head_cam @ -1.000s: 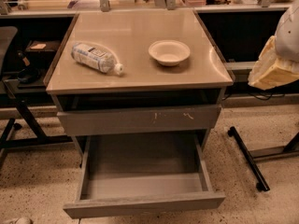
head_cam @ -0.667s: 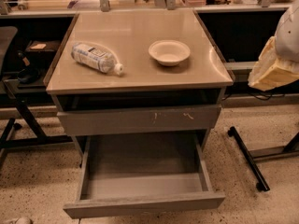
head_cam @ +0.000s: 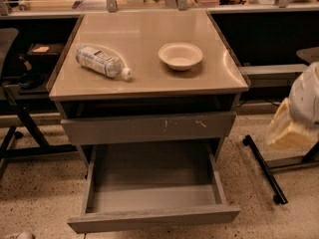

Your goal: Close middle drawer

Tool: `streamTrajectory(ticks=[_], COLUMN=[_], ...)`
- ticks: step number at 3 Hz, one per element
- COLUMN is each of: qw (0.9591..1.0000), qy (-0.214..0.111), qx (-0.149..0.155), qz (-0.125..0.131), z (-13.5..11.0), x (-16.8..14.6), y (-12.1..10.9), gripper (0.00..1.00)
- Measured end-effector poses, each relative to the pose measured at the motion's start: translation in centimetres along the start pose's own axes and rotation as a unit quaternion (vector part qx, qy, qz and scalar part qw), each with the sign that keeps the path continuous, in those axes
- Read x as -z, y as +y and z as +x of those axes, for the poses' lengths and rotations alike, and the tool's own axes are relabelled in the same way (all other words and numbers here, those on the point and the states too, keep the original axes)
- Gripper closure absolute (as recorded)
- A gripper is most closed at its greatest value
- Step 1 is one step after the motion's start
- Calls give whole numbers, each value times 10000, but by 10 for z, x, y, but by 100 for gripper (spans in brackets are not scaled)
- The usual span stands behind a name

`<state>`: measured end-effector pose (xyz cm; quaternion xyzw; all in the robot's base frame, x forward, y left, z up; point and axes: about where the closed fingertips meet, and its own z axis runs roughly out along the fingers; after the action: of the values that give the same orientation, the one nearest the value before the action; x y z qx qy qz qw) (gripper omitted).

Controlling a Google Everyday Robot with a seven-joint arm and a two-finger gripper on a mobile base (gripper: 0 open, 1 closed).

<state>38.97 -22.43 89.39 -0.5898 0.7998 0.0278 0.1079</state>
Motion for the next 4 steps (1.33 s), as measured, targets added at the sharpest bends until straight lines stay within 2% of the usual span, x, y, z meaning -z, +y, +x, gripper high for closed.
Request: streamTrajectory(ticks=[1, 2, 3, 4], qw=[9979, 9963, 9963, 9919], qy=[201, 303, 303, 323], qx=[-5, -34, -34, -163], qz=[-616, -803, -804, -1215], z=[27, 35, 35, 40], x=[-57, -70, -70, -106], y=[43, 57, 57, 77], gripper=[100, 100, 100, 100])
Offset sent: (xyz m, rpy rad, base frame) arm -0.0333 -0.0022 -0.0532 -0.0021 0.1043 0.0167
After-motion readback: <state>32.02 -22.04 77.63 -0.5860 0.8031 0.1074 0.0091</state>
